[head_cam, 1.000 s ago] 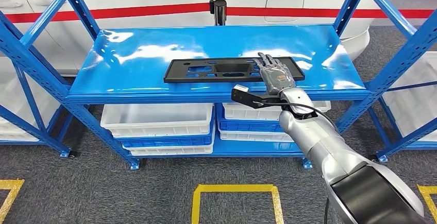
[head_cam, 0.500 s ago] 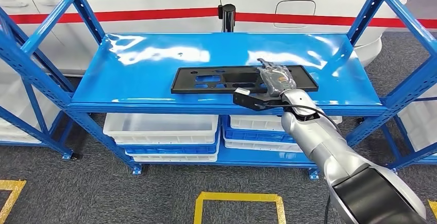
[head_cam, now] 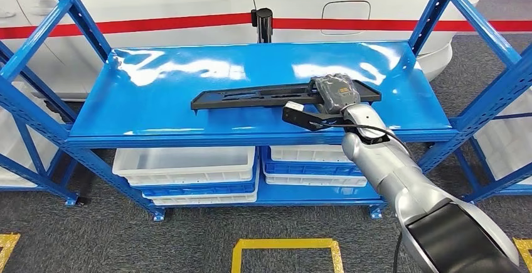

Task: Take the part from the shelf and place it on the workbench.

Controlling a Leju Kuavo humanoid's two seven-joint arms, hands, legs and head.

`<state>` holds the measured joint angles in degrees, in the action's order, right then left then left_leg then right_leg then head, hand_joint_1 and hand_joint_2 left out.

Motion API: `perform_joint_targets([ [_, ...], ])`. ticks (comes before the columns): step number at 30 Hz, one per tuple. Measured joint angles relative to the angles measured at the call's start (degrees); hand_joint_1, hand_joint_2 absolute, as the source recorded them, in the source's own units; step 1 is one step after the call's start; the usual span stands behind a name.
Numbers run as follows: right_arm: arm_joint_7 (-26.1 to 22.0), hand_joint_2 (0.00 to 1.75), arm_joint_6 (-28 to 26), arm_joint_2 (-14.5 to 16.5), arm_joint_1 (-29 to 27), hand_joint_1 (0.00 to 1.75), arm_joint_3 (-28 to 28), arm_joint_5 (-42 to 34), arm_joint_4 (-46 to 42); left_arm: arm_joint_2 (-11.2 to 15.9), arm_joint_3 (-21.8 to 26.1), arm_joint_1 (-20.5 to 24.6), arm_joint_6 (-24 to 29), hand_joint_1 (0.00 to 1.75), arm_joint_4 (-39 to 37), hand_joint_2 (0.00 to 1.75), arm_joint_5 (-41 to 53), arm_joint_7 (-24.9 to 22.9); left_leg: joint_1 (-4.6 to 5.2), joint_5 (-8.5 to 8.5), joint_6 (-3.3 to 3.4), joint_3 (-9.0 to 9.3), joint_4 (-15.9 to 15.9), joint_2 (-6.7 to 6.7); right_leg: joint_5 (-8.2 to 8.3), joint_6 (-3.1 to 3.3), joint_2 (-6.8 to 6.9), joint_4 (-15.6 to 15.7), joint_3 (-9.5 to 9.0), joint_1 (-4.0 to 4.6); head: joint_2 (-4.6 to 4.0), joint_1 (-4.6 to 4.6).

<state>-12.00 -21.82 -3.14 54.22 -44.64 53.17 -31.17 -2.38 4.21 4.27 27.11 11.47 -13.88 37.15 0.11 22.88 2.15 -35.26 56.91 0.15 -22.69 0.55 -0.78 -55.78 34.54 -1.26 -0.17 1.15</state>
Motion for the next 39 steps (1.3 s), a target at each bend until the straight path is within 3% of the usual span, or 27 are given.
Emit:
perform_joint_targets([
  [2,-0.23,1.75,-0.26,-0.17,-0.12,1.75,0.39,-0.18,-0.85,-0.05,0.31,-0.01,0.15,0.00,0.00,1.75,-0.01,0.22,0.11,-0.45,0.84,0.45,-0.74,0.01,0.04,-0.56,0.00,0.25,-0.01,0.13,0.00,0.04],
  [4,-0.61,1.75,-0.54,-0.59,-0.18,1.75,0.92,-0.57,-1.90,-0.18,0.45,0.02,0.03,0.00,0.00,1.75,0.02,0.21,-0.09,-1.49,1.59,1.34,-2.20,-0.05,-1.02,-0.65,0.17,-1.50,0.85,0.42,0.00,-0.22],
  [7,-1.11,1.75,-0.85,-1.69,-0.65,1.75,1.99,-1.52,-4.79,-0.42,0.63,0.08,-1.93,0.00,-0.01,1.75,0.44,-2.12,0.00,-2.04,1.96,1.61,-2.86,-0.04,-5.69,0.00,0.33,-12.00,5.87,0.33,0.00,-0.49],
  [8,-1.15,1.75,-0.77,-2.08,-1.06,1.75,2.43,-1.87,-6.02,-0.49,0.62,0.05,-2.82,0.00,-0.01,1.75,0.85,-3.68,0.06,-2.03,1.94,1.56,-2.84,0.02,-6.69,-0.12,0.34,-15.06,7.36,0.24,0.00,-0.47],
  [9,-1.16,1.75,-0.61,-2.45,-1.52,1.75,2.91,-2.18,-7.35,-0.54,0.55,-0.01,-3.53,0.00,-0.02,1.75,1.34,-5.22,0.08,-2.01,1.88,1.52,-2.79,0.11,-6.87,-0.49,0.35,-16.22,7.90,0.14,0.00,-0.50],
  [10,-1.16,1.75,-0.45,-2.82,-1.96,1.75,3.44,-2.46,-8.79,-0.61,0.47,-0.05,-4.08,0.00,-0.02,1.75,1.77,-6.56,0.07,-1.97,1.77,1.48,-2.67,0.21,-6.17,-1.06,0.39,-15.01,7.24,0.02,0.00,-0.52],
  [12,-1.16,1.75,-0.02,-3.46,-2.48,1.75,4.56,-2.79,-11.57,-0.73,0.33,-0.11,-4.80,0.00,-0.02,1.75,2.36,-8.17,0.07,-1.64,1.23,1.22,-1.94,0.34,-3.44,-2.13,0.60,-7.28,3.27,-0.34,0.00,-0.55],
  [13,-1.16,1.75,0.16,-3.70,-2.60,1.75,5.06,-2.90,-12.83,-0.74,0.26,-0.09,-4.97,0.00,-0.02,1.75,2.61,-8.75,0.19,-1.33,0.83,0.86,-1.26,0.37,-2.31,-2.27,0.68,-3.83,1.41,-0.43,0.00,-0.52],
  [15,-1.19,1.75,0.40,-4.15,-2.96,1.75,5.88,-3.06,-14.83,-0.70,0.10,-0.08,-5.11,0.00,-0.02,1.75,3.01,-9.34,0.32,-0.82,0.14,0.21,-0.10,0.38,-1.36,-1.93,0.71,-0.84,-0.18,-0.42,0.00,-0.38],
  [18,-1.45,1.75,0.72,-4.75,-3.79,1.75,6.65,-3.25,-16.45,-0.60,-0.04,-0.22,-5.10,0.00,-0.03,1.75,3.30,-9.45,-0.01,-0.51,-0.50,-0.22,0.60,0.43,-0.95,-1.14,0.64,-1.02,-0.09,-0.51,0.00,-0.27],
  [20,-1.76,1.75,0.84,-5.01,-4.13,1.75,7.13,-3.43,-16.96,-0.52,-0.23,-0.29,-4.97,0.00,-0.04,1.75,3.63,-9.46,-0.32,2.10,-1.26,-1.35,3.67,0.30,-0.63,-0.65,0.69,-0.94,0.02,-0.93,0.00,0.00],
  [22,-2.09,1.75,0.86,-5.11,-4.37,1.75,7.50,-3.56,-17.16,-0.52,-0.46,-0.28,-4.96,0.00,-0.04,1.75,3.97,-9.47,-0.72,6.61,-2.07,-3.94,10.82,0.10,-0.45,-0.40,0.70,-0.95,0.22,-0.92,0.00,0.25],
  [24,-2.31,1.75,0.86,-5.16,-4.62,1.75,7.79,-3.57,-17.18,-0.52,-0.62,-0.27,-5.07,0.00,-0.04,1.75,4.18,-9.49,-1.00,9.18,-2.43,-5.86,16.62,0.08,-0.25,-0.28,0.72,-0.98,0.50,-0.84,0.00,0.26],
  [25,-2.36,1.75,0.86,-5.18,-4.75,1.75,7.91,-3.56,-17.18,-0.52,-0.70,-0.27,-5.06,0.00,-0.04,1.75,4.27,-9.50,-1.09,8.92,-2.43,-5.43,16.64,0.08,-0.13,-0.27,0.72,-0.99,0.62,-0.81,0.00,0.25],
  [26,-2.39,1.75,0.86,-5.19,-4.83,1.75,8.07,-3.55,-17.18,-0.51,-0.80,-0.25,-5.03,0.00,-0.04,1.75,4.37,-9.52,-1.14,7.79,-2.31,-3.96,14.59,0.08,-0.02,-0.33,0.72,-0.99,0.70,-0.79,0.00,0.25],
  [28,-2.40,1.75,0.86,-5.17,-4.80,1.75,8.43,-3.50,-17.20,-0.45,-0.93,-0.11,-4.92,0.00,-0.03,1.75,4.60,-9.70,-1.11,4.79,-1.77,1.12,6.36,0.12,0.28,-0.66,0.72,-0.96,0.77,-0.76,0.00,0.23],
  [30,-2.41,1.75,0.86,-5.16,-4.61,1.75,8.82,-3.44,-17.24,-0.41,-1.01,0.04,-4.59,0.00,-0.02,1.75,4.82,-9.92,-0.72,3.44,-1.21,4.03,1.10,0.20,0.73,-1.17,0.76,-0.83,0.89,-0.71,0.00,0.25],
  [33,-2.51,1.75,0.86,-5.09,-4.56,1.75,9.08,-3.29,-17.24,-0.34,-1.14,0.08,-4.08,0.00,-0.02,1.75,4.92,-10.19,-0.24,2.49,-0.23,3.78,0.15,0.15,1.49,-2.38,0.85,-0.41,1.20,-0.68,0.00,0.32],
  [34,-2.56,1.75,0.86,-5.15,-4.55,1.75,9.19,-3.25,-17.23,-0.38,-1.20,0.11,-3.99,0.00,-0.02,1.75,4.92,-10.27,-0.23,1.80,0.26,3.62,-0.35,0.06,0.99,-2.48,0.86,-0.83,1.67,-0.60,0.00,0.24],
  [35,-2.60,1.75,0.86,-5.22,-4.49,1.75,9.31,-3.22,-17.21,-0.43,-1.25,0.18,-3.92,0.00,-0.02,1.75,4.91,-10.32,-0.25,1.06,0.78,3.31,-0.84,-0.05,-0.31,-2.23,0.87,-2.29,2.51,-0.48,0.00,0.18],
  [37,-2.64,1.75,0.86,-5.31,-4.46,1.75,9.50,-3.22,-17.18,-0.51,-1.32,0.29,-3.87,0.00,-0.02,1.75,4.90,-10.35,-0.06,-0.15,1.48,2.18,-1.21,-0.15,-4.85,-1.13,0.86,-8.92,5.26,-0.37,0.00,0.00],
  [39,-2.64,1.75,0.86,-5.33,-4.67,1.75,9.62,-3.24,-17.07,-0.51,-1.33,0.31,-3.95,0.00,-0.02,1.75,4.88,-10.35,0.26,-1.19,1.72,0.70,-1.14,-0.13,-8.10,-0.88,0.86,-16.08,7.26,-0.35,0.00,-0.16],
])
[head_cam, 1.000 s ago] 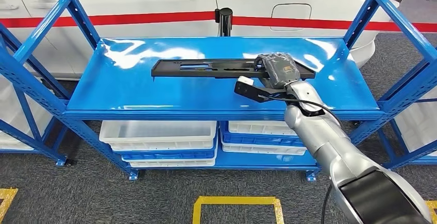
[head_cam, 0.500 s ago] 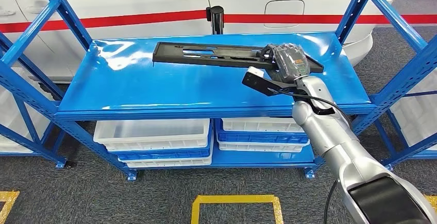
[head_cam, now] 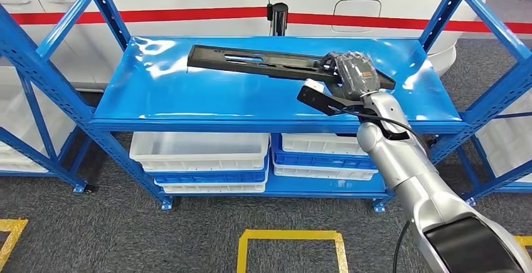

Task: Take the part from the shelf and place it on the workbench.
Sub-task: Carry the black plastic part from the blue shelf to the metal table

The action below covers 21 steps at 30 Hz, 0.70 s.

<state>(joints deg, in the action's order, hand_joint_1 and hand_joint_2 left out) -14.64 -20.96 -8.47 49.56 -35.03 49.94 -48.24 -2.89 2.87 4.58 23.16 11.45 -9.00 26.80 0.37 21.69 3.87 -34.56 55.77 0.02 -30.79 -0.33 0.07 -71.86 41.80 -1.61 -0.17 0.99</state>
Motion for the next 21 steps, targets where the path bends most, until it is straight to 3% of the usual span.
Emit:
perform_joint_targets([
  [1,0.00,1.75,0.00,-0.02,-0.14,1.75,0.04,0.01,0.08,-0.03,-0.02,0.00,-0.04,0.00,0.00,1.75,0.00,0.00,0.14,-0.53,0.00,-0.76,0.04,0.03,-0.20,-0.33,0.00,-1.23,-0.22,0.01,0.00,-0.03],
  [2,0.00,1.75,0.00,-0.03,-0.24,1.75,0.07,0.03,0.16,-0.06,-0.04,0.00,-0.07,0.00,0.00,1.75,0.02,0.00,0.25,-1.06,-0.09,-1.47,0.10,0.07,0.48,-0.81,0.00,-0.24,-1.55,0.03,0.00,-0.09],
  [4,0.00,1.75,-0.01,-0.01,-0.31,1.75,0.14,0.05,0.22,-0.09,-0.08,0.01,-0.04,0.00,0.00,1.75,0.07,0.00,0.40,-1.96,-0.44,-2.80,0.43,0.14,2.19,-1.47,0.02,6.82,-6.73,0.05,0.00,-0.10],
  [6,0.00,1.75,-0.04,0.07,-0.38,1.75,0.28,0.10,0.21,-0.07,-0.09,0.05,0.03,0.00,0.00,1.75,0.14,0.00,0.59,-2.71,-0.96,-3.90,0.98,0.15,2.48,-1.24,-0.04,13.34,-11.06,0.38,0.00,-0.05],
  [8,0.01,1.75,-0.06,0.09,-0.56,1.75,0.37,0.18,0.22,-0.01,-0.10,0.06,0.10,0.00,0.00,1.75,0.21,-0.02,0.70,-3.48,-1.39,-4.63,1.43,0.22,2.49,-0.72,-0.14,14.98,-11.78,0.57,0.00,0.03],
  [10,0.02,1.75,-0.05,0.08,-0.78,1.75,0.38,0.21,0.27,0.10,-0.10,-0.07,0.13,0.00,-0.01,1.75,0.25,-0.06,0.43,-3.32,-1.84,-5.26,2.01,0.33,3.24,-0.03,-0.05,14.88,-10.93,-0.04,0.00,0.05],
  [12,0.02,1.75,-0.04,0.19,-0.94,1.75,0.39,0.26,0.27,0.16,-0.11,-0.21,0.13,0.00,-0.02,1.75,0.36,-0.08,-0.07,0.58,-2.71,-6.53,5.46,0.30,4.28,0.82,0.10,14.90,-10.07,-0.47,0.00,0.18],
  [14,0.02,1.75,-0.02,0.27,-1.01,1.75,0.40,0.34,0.24,0.18,-0.12,-0.22,0.14,0.00,-0.02,1.75,0.49,-0.15,-0.65,6.36,-3.67,-8.41,12.90,0.22,5.38,1.15,0.15,14.86,-8.95,-0.42,0.00,0.30],
  [15,0.03,1.75,0.01,0.28,-1.07,1.75,0.40,0.37,0.22,0.19,-0.12,-0.21,0.15,0.00,-0.02,1.75,0.51,-0.23,-0.94,8.05,-4.01,-8.99,16.40,0.22,5.95,1.07,0.15,14.84,-8.28,-0.42,0.00,0.31],
  [16,0.03,1.75,0.03,0.26,-1.14,1.75,0.41,0.39,0.22,0.20,-0.12,-0.21,0.15,0.00,-0.02,1.75,0.52,-0.32,-1.20,8.39,-4.25,-8.82,18.38,0.21,6.48,0.94,0.15,14.82,-7.60,-0.46,0.00,0.30],
  [17,0.04,1.75,0.04,0.25,-1.23,1.75,0.42,0.42,0.22,0.20,-0.12,-0.20,0.15,0.00,-0.02,1.75,0.52,-0.39,-1.42,7.65,-4.40,-7.68,18.40,0.20,7.00,0.75,0.13,14.80,-6.95,-0.51,0.00,0.32],
  [19,0.09,1.75,0.04,0.24,-1.36,1.75,0.51,0.59,0.13,0.21,-0.12,-0.11,0.12,0.00,-0.01,1.75,0.52,-0.43,-1.74,5.56,-4.44,-2.40,12.68,0.22,7.98,0.18,0.10,14.78,-5.88,-0.65,0.00,0.33],
  [21,0.18,1.75,0.04,0.20,-1.32,1.75,0.74,0.79,-0.16,0.25,-0.12,0.03,0.10,0.00,0.01,1.75,0.52,-0.41,-1.55,5.79,-4.12,2.91,5.33,0.40,8.89,-0.66,0.13,14.85,-5.24,-0.64,0.00,0.27],
])
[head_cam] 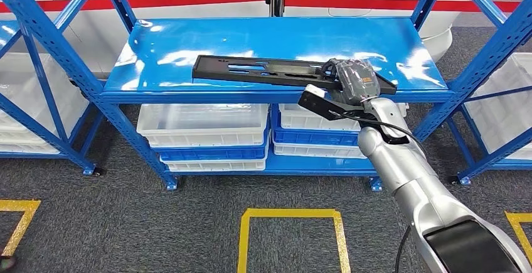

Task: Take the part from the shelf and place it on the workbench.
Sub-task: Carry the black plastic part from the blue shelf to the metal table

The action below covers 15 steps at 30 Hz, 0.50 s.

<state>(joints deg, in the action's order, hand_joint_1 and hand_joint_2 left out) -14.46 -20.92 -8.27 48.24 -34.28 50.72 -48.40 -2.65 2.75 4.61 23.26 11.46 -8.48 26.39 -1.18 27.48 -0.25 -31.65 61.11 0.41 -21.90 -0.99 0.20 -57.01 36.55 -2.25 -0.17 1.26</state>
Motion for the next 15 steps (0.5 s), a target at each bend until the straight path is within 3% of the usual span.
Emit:
perform_joint_targets([
  [2,0.05,1.75,0.03,0.04,0.05,1.75,0.19,0.09,-0.25,0.04,0.00,0.05,-0.02,0.00,0.00,1.75,-0.01,0.02,0.58,0.63,0.73,1.38,-2.72,0.20,0.93,-0.98,0.10,0.27,0.23,0.02,0.00,0.02],
  [4,0.06,1.75,0.09,-0.01,-0.07,1.75,0.26,0.13,-0.32,0.03,0.00,0.05,-0.01,0.00,-0.01,1.75,-0.03,0.02,0.86,-0.63,1.94,0.74,-3.26,0.08,1.29,-1.67,0.12,0.38,0.63,0.11,0.00,0.06],
  [6,0.06,1.75,0.16,-0.20,-0.18,1.75,0.32,0.16,-0.37,-0.04,0.01,0.13,-0.01,0.00,-0.01,1.75,-0.05,0.02,0.93,-2.36,3.21,-0.35,-3.95,-0.15,-1.60,-1.12,0.08,-2.32,2.23,0.32,0.00,-0.07],
  [8,0.06,1.75,0.20,-0.34,-0.23,1.75,0.35,0.19,-0.40,-0.07,0.02,0.19,-0.09,0.00,-0.01,1.75,-0.09,0.02,1.17,-3.89,3.97,-2.12,-4.07,-0.21,-6.86,0.04,0.04,-9.46,4.60,0.42,0.00,-0.19],
  [9,0.07,1.75,0.20,-0.42,-0.28,1.75,0.36,0.20,-0.41,-0.05,0.02,0.19,-0.17,0.00,-0.01,1.75,-0.10,0.02,1.34,-4.66,4.17,-3.10,-4.05,-0.20,-8.66,0.22,0.02,-13.35,5.44,0.49,0.00,-0.24],
  [10,0.10,1.75,0.21,-0.49,-0.35,1.75,0.36,0.23,-0.41,-0.08,0.02,0.19,-0.25,0.00,-0.01,1.75,-0.11,0.02,1.50,-5.43,4.25,-4.12,-4.02,-0.19,-9.34,0.08,0.01,-16.19,5.71,0.58,0.00,-0.26],
  [11,0.15,1.75,0.25,-0.52,-0.41,1.75,0.37,0.29,-0.41,-0.12,0.02,0.19,-0.32,0.00,-0.01,1.75,-0.11,0.02,1.66,-6.21,4.27,-5.15,-3.99,-0.18,-8.94,-0.29,0.00,-17.31,5.15,0.71,0.00,-0.30],
  [12,0.20,1.75,0.28,-0.54,-0.44,1.75,0.39,0.36,-0.43,-0.16,0.02,0.19,-0.34,0.00,-0.01,1.75,-0.11,0.01,1.81,-7.03,4.20,-6.18,-3.96,-0.17,-7.84,-0.69,0.00,-16.23,3.40,0.89,0.00,-0.31],
  [13,0.26,1.75,0.33,-0.51,-0.43,1.75,0.43,0.42,-0.47,-0.20,0.02,0.20,-0.33,0.00,-0.01,1.75,-0.11,0.00,1.93,-7.79,4.09,-7.08,-3.92,-0.15,-6.86,-0.90,0.00,-13.61,0.92,1.04,0.00,-0.32],
  [15,0.33,1.75,0.43,-0.38,-0.33,1.75,0.67,0.52,-0.78,-0.21,0.02,0.23,-0.29,0.00,0.00,1.75,-0.10,-0.06,2.30,-9.21,3.70,-8.52,-3.82,-0.15,-7.13,-0.53,-0.01,-5.25,-5.65,1.52,0.00,-0.31],
])
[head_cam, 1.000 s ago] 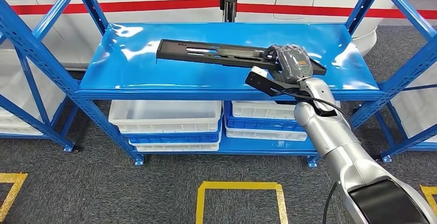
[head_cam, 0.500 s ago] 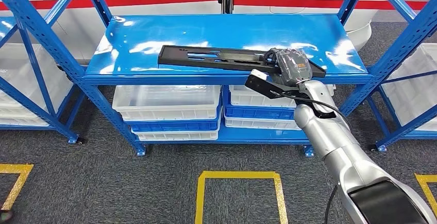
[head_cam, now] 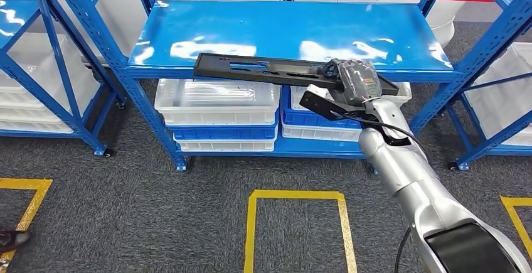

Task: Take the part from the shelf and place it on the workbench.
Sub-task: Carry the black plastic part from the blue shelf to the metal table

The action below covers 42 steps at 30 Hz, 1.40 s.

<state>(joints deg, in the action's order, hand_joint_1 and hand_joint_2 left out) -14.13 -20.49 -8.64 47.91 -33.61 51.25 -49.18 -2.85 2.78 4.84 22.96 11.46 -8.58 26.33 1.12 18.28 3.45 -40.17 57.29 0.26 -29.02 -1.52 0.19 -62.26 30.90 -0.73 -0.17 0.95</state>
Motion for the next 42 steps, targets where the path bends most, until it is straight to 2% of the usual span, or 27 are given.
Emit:
perform_joint_targets([
  [2,0.07,1.75,0.27,0.16,0.19,1.75,0.30,0.05,-0.29,0.03,0.00,0.05,0.09,0.00,0.01,1.75,0.01,-0.11,0.27,-1.51,-0.45,-0.72,-0.30,-0.03,-1.14,0.61,-0.06,5.33,-2.97,0.41,0.00,0.14],
  [4,0.08,1.75,0.70,0.26,0.27,1.75,0.43,0.03,-0.29,0.13,0.01,-0.01,0.17,0.00,0.00,1.75,-0.05,-0.22,0.15,-2.59,-0.88,-1.17,-0.72,0.01,-0.43,1.13,0.03,6.11,-2.26,-0.03,0.00,0.26],
  [5,0.08,1.75,0.88,0.29,0.26,1.75,0.45,0.01,-0.24,0.19,0.02,-0.14,0.19,0.00,-0.01,1.75,-0.14,-0.24,-0.02,-1.65,-1.20,-1.57,-0.16,0.01,0.21,1.63,0.14,6.11,-1.94,-0.37,0.00,0.28],
  [7,0.07,1.75,1.08,0.37,0.29,1.75,0.55,-0.03,-0.16,0.28,0.04,-0.37,0.20,0.00,-0.03,1.75,-0.31,-0.22,-0.65,3.64,-2.20,-3.03,4.56,0.00,1.63,2.51,0.40,6.16,-1.12,-0.90,0.00,0.37],
  [9,0.05,1.75,1.10,0.44,0.37,1.75,0.68,-0.09,-0.15,0.25,0.04,-0.45,0.19,0.00,-0.03,1.75,-0.36,-0.18,-1.32,9.35,-3.25,-4.73,12.74,-0.02,2.96,2.75,0.46,6.12,0.34,-0.84,0.00,0.48],
  [10,0.05,1.75,1.11,0.44,0.40,1.75,0.72,-0.11,-0.15,0.25,0.04,-0.44,0.18,0.00,-0.03,1.75,-0.36,-0.16,-1.65,10.29,-3.63,-4.93,15.89,-0.03,3.58,2.62,0.45,6.08,1.10,-0.85,0.00,0.48],
  [11,0.05,1.75,1.13,0.43,0.40,1.75,0.73,-0.12,-0.14,0.25,0.04,-0.44,0.17,0.00,-0.03,1.75,-0.37,-0.15,-1.95,10.02,-3.90,-4.36,17.37,-0.05,4.17,2.44,0.44,6.04,1.85,-0.88,0.00,0.49],
  [12,0.03,1.75,1.17,0.39,0.40,1.75,0.75,-0.14,-0.14,0.26,0.04,-0.44,0.14,0.00,-0.02,1.75,-0.38,-0.13,-2.21,8.88,-4.05,-2.70,16.71,-0.06,4.72,2.21,0.42,6.00,2.55,-0.92,0.00,0.50],
  [13,-0.01,1.75,1.22,0.34,0.40,1.75,0.85,-0.20,-0.13,0.26,0.04,-0.43,0.08,0.00,-0.01,1.75,-0.39,-0.11,-2.40,7.58,-4.03,0.04,13.92,-0.06,5.23,1.93,0.40,5.98,3.14,-0.96,0.00,0.51],
  [15,-0.21,1.75,1.31,0.19,0.46,1.75,1.28,-0.50,-0.16,0.33,0.04,-0.37,-0.05,0.00,0.02,1.75,-0.38,-0.01,-2.31,7.45,-3.57,6.31,5.52,0.03,6.08,1.19,0.44,5.98,3.93,-1.03,0.00,0.45],
  [17,-0.55,1.75,1.44,-0.03,0.62,1.75,1.78,-0.90,-0.19,0.38,0.05,-0.35,-0.10,0.00,0.02,1.75,-0.38,0.13,-1.76,8.52,-2.86,9.37,0.61,0.17,6.94,0.16,0.64,6.26,4.26,-1.27,0.00,0.43],
  [19,-0.90,1.75,1.74,-0.40,0.70,1.75,2.07,-1.15,-0.20,0.39,0.08,-0.41,-0.07,0.00,0.01,1.75,-0.41,0.21,-1.42,7.48,-1.85,9.52,-0.70,0.15,7.74,-0.75,0.72,6.83,4.40,-1.39,0.00,0.44],
  [21,-1.17,1.75,1.94,-0.98,0.72,1.75,2.35,-1.31,-0.20,0.32,0.11,-0.31,-0.03,0.00,0.01,1.75,-0.44,0.25,-1.48,5.69,-0.66,9.26,-2.28,-0.14,6.28,-0.66,0.53,5.56,5.49,-1.16,0.00,0.32],
  [22,-1.27,1.75,1.95,-1.32,0.73,1.75,2.50,-1.38,-0.20,0.27,0.13,-0.22,-0.02,0.00,0.01,1.75,-0.45,0.26,-1.61,4.89,-0.23,8.89,-2.89,-0.30,4.31,-0.27,0.39,3.13,6.60,-1.02,0.00,0.17],
  [24,-1.45,1.75,2.03,-1.85,0.70,1.75,2.73,-1.52,-0.18,0.19,0.15,-0.11,0.02,0.00,0.01,1.75,-0.48,0.25,-1.55,3.73,0.03,7.49,-2.92,-0.40,-0.19,0.28,0.16,-4.79,9.29,-1.05,0.00,-0.10],
  [25,-1.52,1.75,2.08,-2.11,0.60,1.75,2.82,-1.57,-0.16,0.10,0.15,-0.12,0.05,0.00,0.01,1.75,-0.50,0.21,-1.55,3.22,-0.06,6.78,-2.89,-0.39,-1.51,0.08,0.10,-8.36,10.17,-1.10,0.00,-0.21],
  [26,-1.60,1.75,2.13,-2.33,0.48,1.75,2.90,-1.60,-0.13,-0.02,0.15,-0.13,0.08,0.00,0.01,1.75,-0.50,0.15,-1.59,2.75,-0.20,6.09,-2.83,-0.39,-1.81,-0.43,0.07,-10.26,10.21,-1.21,0.00,-0.26],
  [27,-1.65,1.75,2.15,-2.49,0.37,1.75,2.96,-1.62,-0.10,-0.15,0.15,-0.14,0.10,0.00,0.01,1.75,-0.51,0.09,-1.68,2.31,-0.45,5.46,-2.73,-0.40,-1.16,-1.16,0.06,-9.86,9.15,-1.36,0.00,-0.34],
  [29,-1.72,1.75,2.15,-2.62,0.29,1.75,3.04,-1.63,-0.09,-0.31,0.17,-0.14,0.14,0.00,0.01,1.75,-0.51,0.02,-1.94,1.66,-1.12,4.17,-2.09,-0.41,0.99,-2.67,0.12,-3.29,4.50,-1.91,0.00,-0.46],
  [31,-1.75,1.75,2.16,-2.57,0.30,1.75,3.08,-1.63,-0.10,-0.24,0.20,-0.10,0.19,0.00,0.01,1.75,-0.52,0.02,-1.83,1.10,-1.92,2.67,-1.00,-0.40,1.49,-3.02,-0.01,3.45,0.42,-1.87,0.00,-0.67],
  [33,-1.76,1.75,2.16,-2.53,-0.05,1.75,3.09,-1.61,-0.10,-0.14,0.22,-0.20,0.27,0.00,0.01,1.75,-0.53,0.03,-1.61,0.29,-2.57,1.58,-0.28,-0.27,1.24,-2.37,-0.13,4.92,-0.16,-1.59,0.00,-0.61],
  [35,-1.76,1.75,2.19,-2.50,-0.46,1.75,3.07,-1.58,-0.06,-0.11,0.25,-0.48,0.32,0.00,-0.02,1.75,-0.52,0.03,-1.84,0.30,-2.95,0.76,0.19,-0.26,1.88,-1.29,0.01,4.30,1.10,-1.87,0.00,-0.41],
  [37,-1.76,1.75,2.23,-2.48,-0.53,1.75,3.08,-1.54,-0.05,-0.13,0.27,-0.63,0.32,0.00,-0.04,1.75,-0.51,0.03,-2.15,4.09,-3.37,-0.71,3.55,-0.38,2.88,0.23,0.08,4.16,2.34,-1.81,0.00,-0.32],
  [39,-1.76,1.75,2.23,-2.53,-0.55,1.75,3.10,-1.52,-0.05,-0.16,0.26,-0.60,0.32,0.00,-0.03,1.75,-0.46,0.03,-2.23,10.20,-3.73,-2.58,11.34,-0.39,3.98,1.34,0.09,4.13,3.49,-1.17,0.00,-0.24],
  [40,-1.76,1.75,2.23,-2.57,-0.58,1.75,3.10,-1.52,-0.05,-0.16,0.26,-0.59,0.31,0.00,-0.03,1.75,-0.43,0.03,-2.18,12.21,-3.68,-3.14,15.20,-0.38,4.53,1.64,0.08,4.13,4.10,-0.77,0.00,-0.21],
  [41,-1.76,1.75,2.23,-2.62,-0.63,1.75,3.10,-1.52,-0.05,-0.17,0.26,-0.57,0.31,0.00,-0.03,1.75,-0.40,0.03,-2.06,13.04,-3.39,-3.12,17.81,-0.37,5.10,1.84,0.06,4.13,4.74,-0.31,0.00,-0.22],
  [42,-1.76,1.75,2.25,-2.70,-0.66,1.75,3.11,-1.52,-0.05,-0.20,0.26,-0.55,0.30,0.00,-0.03,1.75,-0.38,0.02,-1.84,12.63,-2.82,-2.25,18.54,-0.35,5.68,2.03,0.02,4.13,5.39,0.18,0.00,-0.21],
])
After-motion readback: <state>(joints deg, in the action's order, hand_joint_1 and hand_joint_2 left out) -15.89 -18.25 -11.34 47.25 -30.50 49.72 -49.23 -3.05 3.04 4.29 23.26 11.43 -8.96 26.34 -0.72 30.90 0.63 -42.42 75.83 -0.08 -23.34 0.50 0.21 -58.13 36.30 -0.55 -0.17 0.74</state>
